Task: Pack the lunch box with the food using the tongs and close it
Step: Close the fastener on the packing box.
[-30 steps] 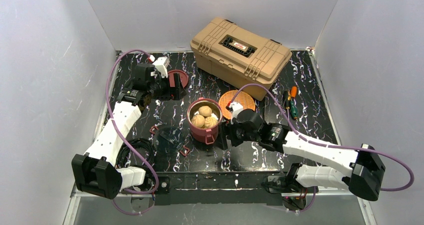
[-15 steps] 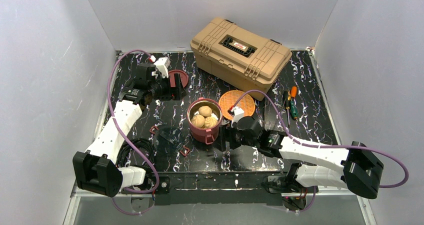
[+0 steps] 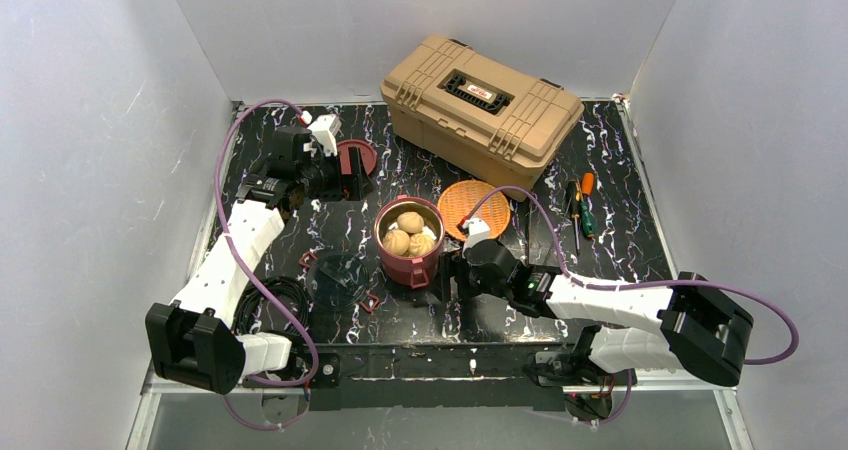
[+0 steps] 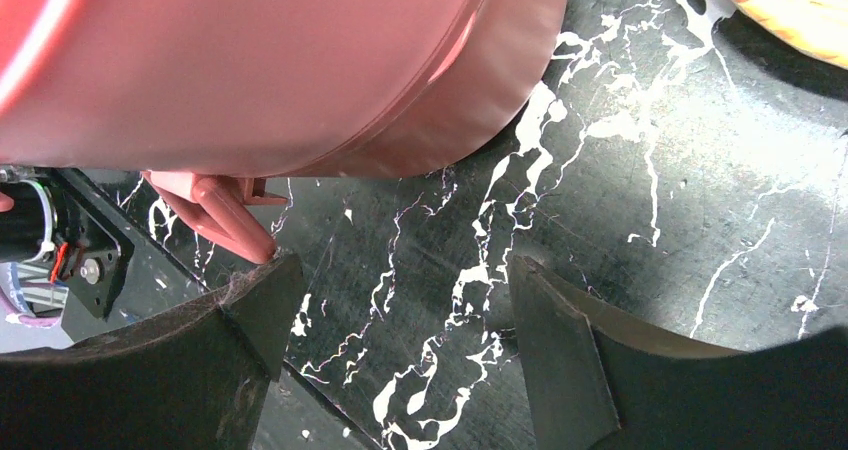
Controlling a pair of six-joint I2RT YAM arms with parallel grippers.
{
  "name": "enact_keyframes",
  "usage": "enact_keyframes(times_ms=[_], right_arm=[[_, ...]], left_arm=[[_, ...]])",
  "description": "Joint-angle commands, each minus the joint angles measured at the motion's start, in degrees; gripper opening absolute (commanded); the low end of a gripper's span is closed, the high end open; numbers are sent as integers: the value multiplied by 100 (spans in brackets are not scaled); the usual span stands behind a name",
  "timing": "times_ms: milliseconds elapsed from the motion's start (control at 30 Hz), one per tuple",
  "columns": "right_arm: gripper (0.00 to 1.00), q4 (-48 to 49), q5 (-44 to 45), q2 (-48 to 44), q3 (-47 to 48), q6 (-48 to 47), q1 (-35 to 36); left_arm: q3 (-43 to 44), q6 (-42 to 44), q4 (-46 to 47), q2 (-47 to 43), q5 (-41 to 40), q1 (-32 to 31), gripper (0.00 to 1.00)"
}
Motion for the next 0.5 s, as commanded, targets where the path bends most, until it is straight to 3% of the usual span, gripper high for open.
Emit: enact_keyframes(times_ms=[0, 467], right_arm=[[84, 228, 60, -106, -42, 112, 21], [85, 174, -273, -923, -254, 52, 33]], left_arm=[[5, 16, -34, -62, 90, 11, 86], [-14, 7, -17, -111, 87, 11, 86]])
